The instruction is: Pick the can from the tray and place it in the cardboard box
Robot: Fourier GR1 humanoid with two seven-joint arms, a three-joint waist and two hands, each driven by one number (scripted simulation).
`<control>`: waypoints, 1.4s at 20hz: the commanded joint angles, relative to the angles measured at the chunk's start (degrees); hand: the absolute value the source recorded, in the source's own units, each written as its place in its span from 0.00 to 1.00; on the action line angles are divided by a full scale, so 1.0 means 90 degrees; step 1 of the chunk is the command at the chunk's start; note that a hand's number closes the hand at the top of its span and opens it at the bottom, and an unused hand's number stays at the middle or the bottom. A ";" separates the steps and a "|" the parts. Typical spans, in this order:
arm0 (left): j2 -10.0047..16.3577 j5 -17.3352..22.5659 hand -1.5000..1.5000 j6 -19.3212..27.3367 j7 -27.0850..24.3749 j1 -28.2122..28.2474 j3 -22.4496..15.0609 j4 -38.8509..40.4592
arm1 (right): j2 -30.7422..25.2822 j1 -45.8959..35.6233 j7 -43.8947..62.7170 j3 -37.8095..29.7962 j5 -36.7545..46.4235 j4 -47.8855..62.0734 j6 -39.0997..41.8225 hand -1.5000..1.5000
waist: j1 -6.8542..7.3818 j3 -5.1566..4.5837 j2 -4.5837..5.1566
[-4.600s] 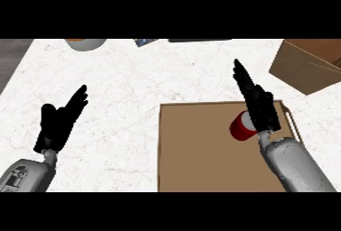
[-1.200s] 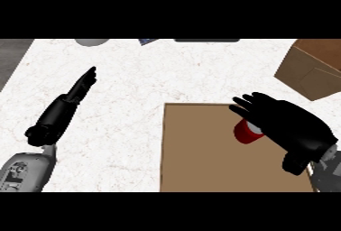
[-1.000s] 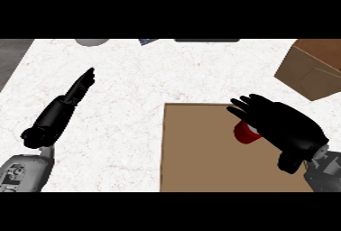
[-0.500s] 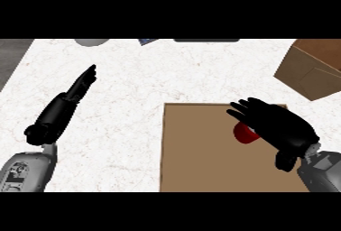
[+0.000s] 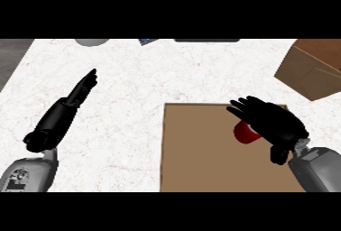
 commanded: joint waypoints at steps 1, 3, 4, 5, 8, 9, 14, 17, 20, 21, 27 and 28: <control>0.0017 0.0124 0.50 -0.0253 -0.0065 -0.0188 0.0256 0.0164 | 0.0185 -0.0084 -0.0332 -0.0052 0.0289 0.0516 -0.0187 0.00 | -0.0004 0.0001 0.0003; -0.0135 -0.0221 0.50 0.0015 -0.0171 -0.0031 0.0063 0.0059 | 0.0047 -0.0407 -0.0784 -0.0085 0.0339 0.0957 -0.0348 1.00 | 0.0018 0.0001 0.0007; -0.0160 -0.0233 0.50 0.0002 -0.0158 -0.0067 0.0016 0.0213 | 0.0116 -0.0400 -0.0987 0.0095 0.0344 0.0912 -0.0647 1.00 | 0.0021 0.0002 0.0011; -0.0214 -0.0092 0.50 -0.0041 0.0388 -0.0172 -0.0012 -0.0199 | -0.0183 -0.0252 -0.1297 0.0026 0.0221 0.0577 -0.0490 1.00 | 0.0006 0.0003 -0.0001; 0.0080 0.0053 0.50 -0.0282 0.0201 0.0011 0.0261 -0.0255 | 0.0137 0.0143 -0.1369 0.0150 0.0537 0.0787 -0.1724 1.00 | 0.0016 0.0005 -0.0001; 0.0097 0.0003 0.50 -0.0305 0.0087 -0.0241 0.0342 0.0123 | 0.0098 0.0127 -0.1370 0.0055 0.0524 0.0456 -0.1522 1.00 | -0.0022 0.0002 -0.0001; -0.0149 -0.0220 0.50 -0.0203 -0.0372 -0.0170 0.0257 0.0480 | 0.0524 -0.0153 -0.1560 -0.0037 0.0730 0.0752 -0.1931 1.00 | -0.0012 0.0000 0.0003; 0.0075 0.0047 0.50 -0.0454 0.0031 -0.0189 0.0456 0.0084 | 0.0602 -0.0374 -0.1817 -0.0269 0.0512 0.0673 -0.2166 1.00 | 0.0006 0.0002 0.0000; -0.0189 -0.0206 0.50 -0.0257 -0.0237 0.0074 0.0183 0.0150 | 0.1632 -0.0802 -0.1003 -0.0467 0.0419 0.1727 -0.2195 1.00 | 0.0077 0.0002 0.0024; -0.0298 -0.0245 0.50 -0.0145 -0.0243 -0.0441 0.0211 0.0629 | 0.1838 -0.1334 -0.0734 -0.0704 0.0324 0.2124 -0.1942 1.00 | 0.0073 0.0001 0.0058; -0.0347 -0.0404 0.50 -0.0139 -0.0502 -0.0075 0.0091 0.0455 | 0.2176 -0.2458 -0.0538 -0.1537 0.0089 0.3165 -0.2649 1.00 | 0.0059 0.0001 0.0026; -0.0285 -0.0252 0.50 -0.0227 0.0059 -0.0100 0.0152 0.0027 | 0.1986 -0.2718 -0.0501 -0.1536 0.0150 0.2877 -0.2451 1.00 | 0.0068 0.0002 0.0008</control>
